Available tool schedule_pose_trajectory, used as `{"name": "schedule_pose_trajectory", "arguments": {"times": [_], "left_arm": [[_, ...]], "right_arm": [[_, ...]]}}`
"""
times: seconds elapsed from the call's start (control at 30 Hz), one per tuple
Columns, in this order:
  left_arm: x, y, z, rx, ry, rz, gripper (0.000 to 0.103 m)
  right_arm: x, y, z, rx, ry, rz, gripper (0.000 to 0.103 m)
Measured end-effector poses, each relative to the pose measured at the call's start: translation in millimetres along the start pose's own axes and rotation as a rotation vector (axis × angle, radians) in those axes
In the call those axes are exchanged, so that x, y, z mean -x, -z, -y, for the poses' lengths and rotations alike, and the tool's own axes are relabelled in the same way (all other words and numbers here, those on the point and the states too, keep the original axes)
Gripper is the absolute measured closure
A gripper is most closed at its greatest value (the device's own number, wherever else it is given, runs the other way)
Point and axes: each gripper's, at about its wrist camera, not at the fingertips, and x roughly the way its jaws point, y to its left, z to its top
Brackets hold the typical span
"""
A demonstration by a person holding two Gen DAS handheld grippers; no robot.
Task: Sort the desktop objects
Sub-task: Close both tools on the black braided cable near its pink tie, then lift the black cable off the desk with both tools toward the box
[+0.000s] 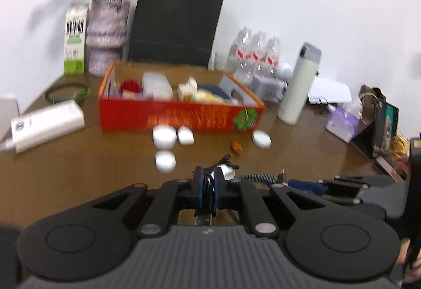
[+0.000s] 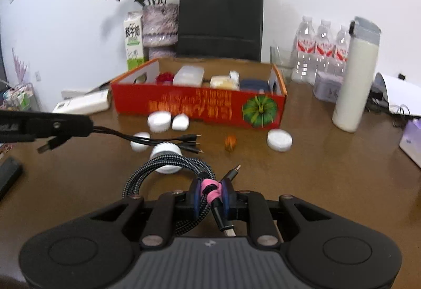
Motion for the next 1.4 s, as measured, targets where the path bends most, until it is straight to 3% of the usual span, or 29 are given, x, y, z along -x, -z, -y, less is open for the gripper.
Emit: {"name": "schedule_pose_trajectory", "arguments": {"times": [0.17,0.33,0.37,0.47,0.57,0.63,0.67,0.7,0.73,0.83,0.93,1.07,1.2,1.27,1.3,1.4], "left_arm": [[3.2,39.2,4.4,0.016,-0.001,-0.093,0.095],[-0.5,62.3,16.1,-0.068,-0.039,-0.146,0.093],[-1.2,63.8,18.7,-0.087,-0.054,-0.138,0.090],[-7.7,62.6,22.1,-0.137,-0.111,-0.110,0.060],[-23.6,57.7,20.8,-0.148,-0.135,-0.128,0.057],[-34.1,55.2,19.0,-0.140,-0.141,-0.143,0.058],[-37.1,55.1,19.0,-0.145,-0.152,-0.134,0.068],[-38.8,54.9,19.8,-0.154,-0.162,-0.129,0.089],[-39.2,54.5,18.7,-0.155,-0.161,-0.128,0.095],[-35.7,49.4,15.0,-0.107,-0.176,-0.098,0.098],[-14.7,39.0,22.0,-0.135,-0.221,0.020,0.100],[7.0,20.5,28.7,-0.162,-0.233,0.128,0.100],[9.4,9.7,29.2,-0.147,-0.199,0.148,0.100],[11.5,7.3,32.4,-0.143,-0.195,0.161,0.100],[13.8,6.0,34.2,-0.144,-0.189,0.167,0.100],[22.3,5.0,34.2,-0.133,-0.171,0.179,0.100]], "right_arm": [[12.1,27.3,1.1,-0.008,0.005,-0.042,0.087],[20.8,44.3,-6.0,0.034,0.014,-0.058,0.087],[22.7,45.7,-6.7,0.044,0.017,-0.059,0.087],[27.1,48.4,-5.7,0.059,0.019,-0.063,0.086],[28.3,49.8,-4.1,0.061,0.026,-0.066,0.085],[28.8,50.3,-4.6,0.073,0.034,-0.060,0.085],[29.2,51.0,-5.9,0.084,0.039,-0.055,0.085],[30.1,52.0,-8.1,0.103,0.045,-0.048,0.084],[31.1,53.3,-10.0,0.124,0.047,-0.038,0.084],[34.2,58.0,-20.1,0.202,0.052,-0.005,0.085],[40.2,60.9,-30.7,0.257,0.063,0.052,0.093],[40.0,56.6,-32.5,0.244,0.031,0.047,0.091],[28.9,52.3,-28.2,0.200,-0.008,0.003,0.077],[21.4,50.1,-29.1,0.197,0.013,0.007,0.077],[18.6,49.3,-31.2,0.208,0.033,0.005,0.089],[12.7,49.7,-38.4,0.250,0.074,0.027,0.090]]}}
